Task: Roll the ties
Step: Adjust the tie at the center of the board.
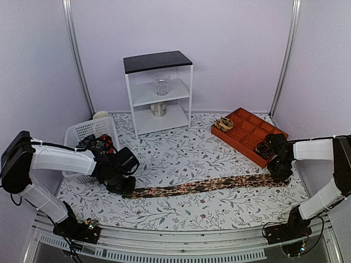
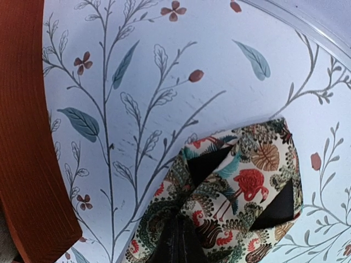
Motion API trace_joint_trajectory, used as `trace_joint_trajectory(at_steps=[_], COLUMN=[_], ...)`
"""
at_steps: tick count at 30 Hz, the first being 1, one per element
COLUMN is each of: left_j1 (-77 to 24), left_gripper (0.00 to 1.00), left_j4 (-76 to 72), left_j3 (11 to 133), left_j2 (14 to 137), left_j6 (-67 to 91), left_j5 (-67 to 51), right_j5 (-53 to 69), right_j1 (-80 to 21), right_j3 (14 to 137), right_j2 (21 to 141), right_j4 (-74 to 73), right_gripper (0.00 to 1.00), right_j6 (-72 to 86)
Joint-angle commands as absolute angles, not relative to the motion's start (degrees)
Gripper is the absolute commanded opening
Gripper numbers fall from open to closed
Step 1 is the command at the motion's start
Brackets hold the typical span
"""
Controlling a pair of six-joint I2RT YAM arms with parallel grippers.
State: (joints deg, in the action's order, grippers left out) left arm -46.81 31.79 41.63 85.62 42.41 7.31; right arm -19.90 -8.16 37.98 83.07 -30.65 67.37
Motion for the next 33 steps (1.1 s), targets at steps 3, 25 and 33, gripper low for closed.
trace_joint_trajectory(at_steps=[3,25,33], left_j1=[-45.61,-43.07,-42.96], left_gripper=[0.01,0.00,0.00], left_j4=[34.62,29.67,31.59], left_j3=[43.47,35.20,37.26], left_j2=[80.91,79.40,81.09], left_j6=[42.81,47.09,47.47], left_j5=[9.98,3.40,6.69], right_j5=[-18.97,-18.36,-21.08], right_j1=[-6.66,-3.55,-1.53], right_j3=[37.98,36.23,36.40], right_j2=[84.26,79.45,82.37], right_j4=[-27.79,-36.32,-34.02], right_gripper=[0.00,0.00,0.00], right_j6=[59.86,65.53,63.30])
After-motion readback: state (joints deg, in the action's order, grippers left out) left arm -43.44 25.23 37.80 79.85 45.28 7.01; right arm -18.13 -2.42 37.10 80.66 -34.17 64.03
